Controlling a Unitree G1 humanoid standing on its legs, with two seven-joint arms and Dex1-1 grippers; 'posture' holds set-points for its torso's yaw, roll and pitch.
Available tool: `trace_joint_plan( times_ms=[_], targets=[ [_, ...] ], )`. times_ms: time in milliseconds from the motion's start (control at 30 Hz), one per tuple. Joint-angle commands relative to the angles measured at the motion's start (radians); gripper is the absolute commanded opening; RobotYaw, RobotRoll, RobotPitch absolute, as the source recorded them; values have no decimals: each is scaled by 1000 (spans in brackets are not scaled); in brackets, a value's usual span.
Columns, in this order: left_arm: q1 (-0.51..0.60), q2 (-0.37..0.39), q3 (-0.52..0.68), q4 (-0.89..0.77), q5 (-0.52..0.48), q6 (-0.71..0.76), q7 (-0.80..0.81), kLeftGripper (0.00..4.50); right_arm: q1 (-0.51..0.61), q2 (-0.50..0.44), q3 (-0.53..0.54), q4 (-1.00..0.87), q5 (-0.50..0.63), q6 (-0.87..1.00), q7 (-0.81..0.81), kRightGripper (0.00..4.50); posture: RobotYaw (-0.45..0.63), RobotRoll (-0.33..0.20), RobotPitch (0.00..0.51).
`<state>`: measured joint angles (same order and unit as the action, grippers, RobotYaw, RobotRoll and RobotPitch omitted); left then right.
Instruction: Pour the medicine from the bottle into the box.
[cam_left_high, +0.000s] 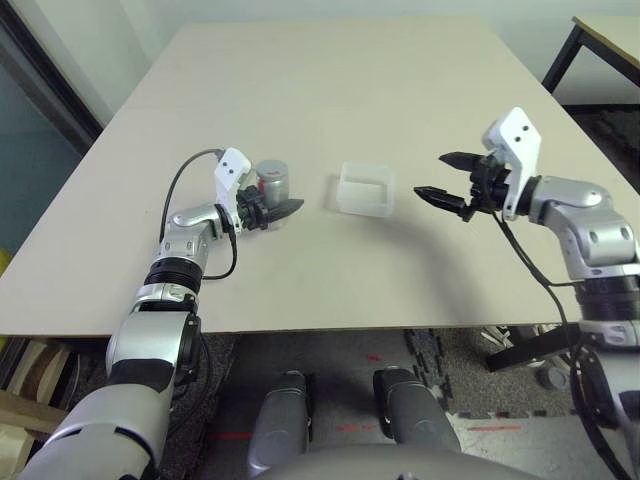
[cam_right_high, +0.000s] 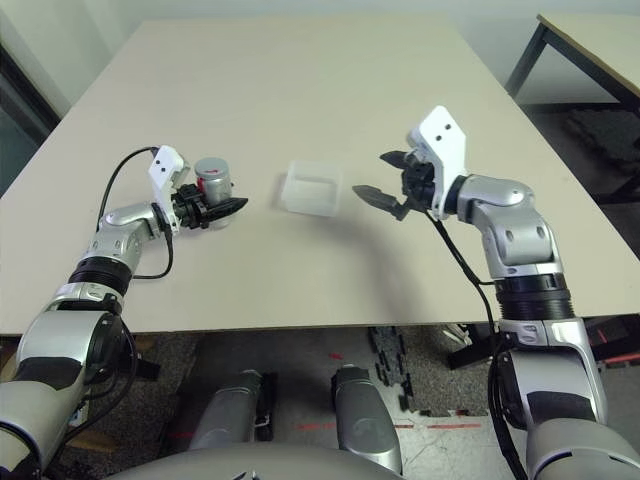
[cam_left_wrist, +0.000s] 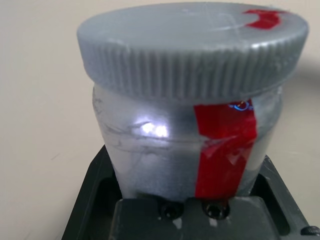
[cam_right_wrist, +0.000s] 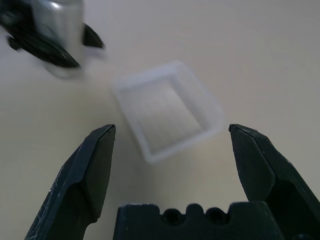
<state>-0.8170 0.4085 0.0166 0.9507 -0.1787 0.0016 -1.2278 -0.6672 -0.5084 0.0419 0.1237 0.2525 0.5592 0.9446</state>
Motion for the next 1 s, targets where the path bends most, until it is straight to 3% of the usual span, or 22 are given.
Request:
trace_joint_plan(
  times_ms=[33,333,1000],
  targets=[
    [-18,-8,-23,-53,-12,25,-76,2748,-82,35,39,-20,34,30,25,4500,-167,0,75],
    [-43,-45,-35,-110,-28,28,-151,2748,-197,95,98,49,55,37,96,4500,-148,0,56],
    [-8,-101,-65,-233,-65,84,-198,2748,-262,191,144,92,70,29,150,4500,-135,0,61]
  ],
)
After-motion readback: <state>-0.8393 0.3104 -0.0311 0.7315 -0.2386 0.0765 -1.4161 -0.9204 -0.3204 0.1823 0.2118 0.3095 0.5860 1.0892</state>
